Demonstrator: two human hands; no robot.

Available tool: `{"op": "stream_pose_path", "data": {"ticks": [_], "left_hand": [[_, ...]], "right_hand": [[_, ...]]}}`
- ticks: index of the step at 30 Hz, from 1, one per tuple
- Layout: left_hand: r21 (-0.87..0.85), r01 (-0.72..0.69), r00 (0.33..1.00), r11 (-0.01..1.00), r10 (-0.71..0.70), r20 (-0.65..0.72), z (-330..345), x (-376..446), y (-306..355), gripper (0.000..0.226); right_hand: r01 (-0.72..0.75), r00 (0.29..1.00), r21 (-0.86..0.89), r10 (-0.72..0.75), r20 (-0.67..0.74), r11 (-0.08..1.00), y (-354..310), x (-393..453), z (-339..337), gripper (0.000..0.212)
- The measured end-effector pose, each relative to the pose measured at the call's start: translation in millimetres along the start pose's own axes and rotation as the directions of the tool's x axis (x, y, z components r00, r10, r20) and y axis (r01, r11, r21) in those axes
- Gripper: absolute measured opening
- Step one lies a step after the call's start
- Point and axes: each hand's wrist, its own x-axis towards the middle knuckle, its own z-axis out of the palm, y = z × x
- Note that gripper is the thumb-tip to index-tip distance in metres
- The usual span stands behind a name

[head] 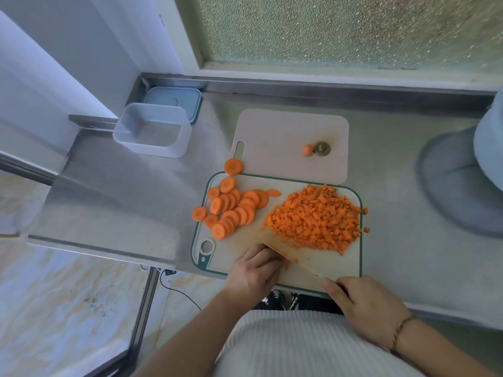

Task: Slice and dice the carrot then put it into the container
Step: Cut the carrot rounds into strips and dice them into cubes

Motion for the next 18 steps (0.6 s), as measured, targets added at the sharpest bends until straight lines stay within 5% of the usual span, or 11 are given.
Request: {"op": "stream_pose_path", "data": {"ticks": [11, 18], "left_hand": [[-0.068, 0.041, 0.998, 0.997, -0.044, -0.047, 9, -2, -1, 0.002], [-0.049, 0.049, 0.998, 0.998, -0.051, -0.033, 8, -9, 0, 0.007]], "right_hand": [[-0.021, 1.0, -0.055, 0.022, 0.016, 0.998, -19, 23, 1, 0.075], [0.006, 1.0, 0.095, -0.006, -0.002, 0.995, -8, 24, 4, 0.075]]}}
